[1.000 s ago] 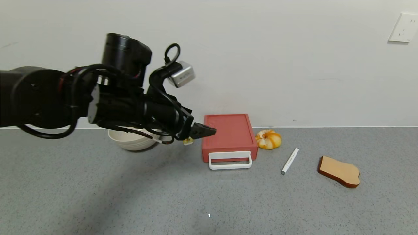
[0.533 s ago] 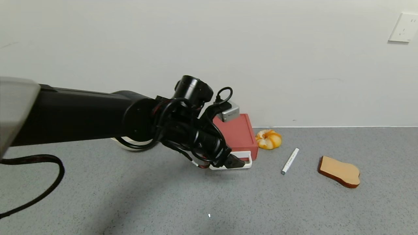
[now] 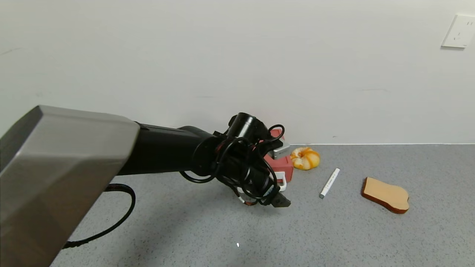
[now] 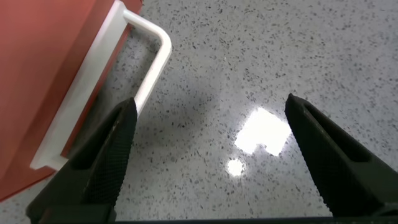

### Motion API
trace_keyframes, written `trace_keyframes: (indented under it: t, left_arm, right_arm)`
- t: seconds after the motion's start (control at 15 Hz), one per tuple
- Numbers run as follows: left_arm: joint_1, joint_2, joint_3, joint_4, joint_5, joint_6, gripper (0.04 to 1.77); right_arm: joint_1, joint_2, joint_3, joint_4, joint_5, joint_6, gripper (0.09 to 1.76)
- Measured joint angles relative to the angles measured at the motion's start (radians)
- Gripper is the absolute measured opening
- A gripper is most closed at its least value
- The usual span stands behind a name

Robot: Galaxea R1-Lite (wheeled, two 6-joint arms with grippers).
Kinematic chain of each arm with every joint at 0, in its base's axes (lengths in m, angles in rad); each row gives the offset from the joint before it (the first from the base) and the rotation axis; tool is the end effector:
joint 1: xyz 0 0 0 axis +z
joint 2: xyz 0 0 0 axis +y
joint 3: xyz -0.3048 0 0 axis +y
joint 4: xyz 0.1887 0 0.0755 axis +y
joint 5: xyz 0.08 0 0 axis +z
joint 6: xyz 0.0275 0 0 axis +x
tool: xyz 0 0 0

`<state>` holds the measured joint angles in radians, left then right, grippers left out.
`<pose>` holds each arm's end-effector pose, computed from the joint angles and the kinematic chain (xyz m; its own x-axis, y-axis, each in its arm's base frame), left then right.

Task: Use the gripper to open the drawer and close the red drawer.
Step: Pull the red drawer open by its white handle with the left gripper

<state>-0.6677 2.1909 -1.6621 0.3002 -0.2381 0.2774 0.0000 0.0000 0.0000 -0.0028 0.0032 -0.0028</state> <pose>0.3495 -0.2839 0.1394 0.3695 -0.5917 -0.7165 0.8576 0.5140 0.0178 -0.0086 0.0001 0.0758 1.0000 0.0032 0.0028 -0.0032 1.0000 -0.0028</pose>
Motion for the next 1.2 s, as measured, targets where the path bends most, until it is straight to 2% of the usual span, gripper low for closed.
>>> trace_keyframes:
  t: [0.4, 1.2]
  left_arm:
    - [0.002, 0.08, -0.042, -0.003, -0.007, -0.007, 1.72]
    - [0.004, 0.148, -0.054, -0.123, 0.0, -0.008, 1.72]
  right_arm:
    - [0.0, 0.0, 0.0, 0.0, 0.0, 0.0, 1.71]
    - [0.0, 0.0, 0.0, 0.0, 0.0, 0.0, 1.71]
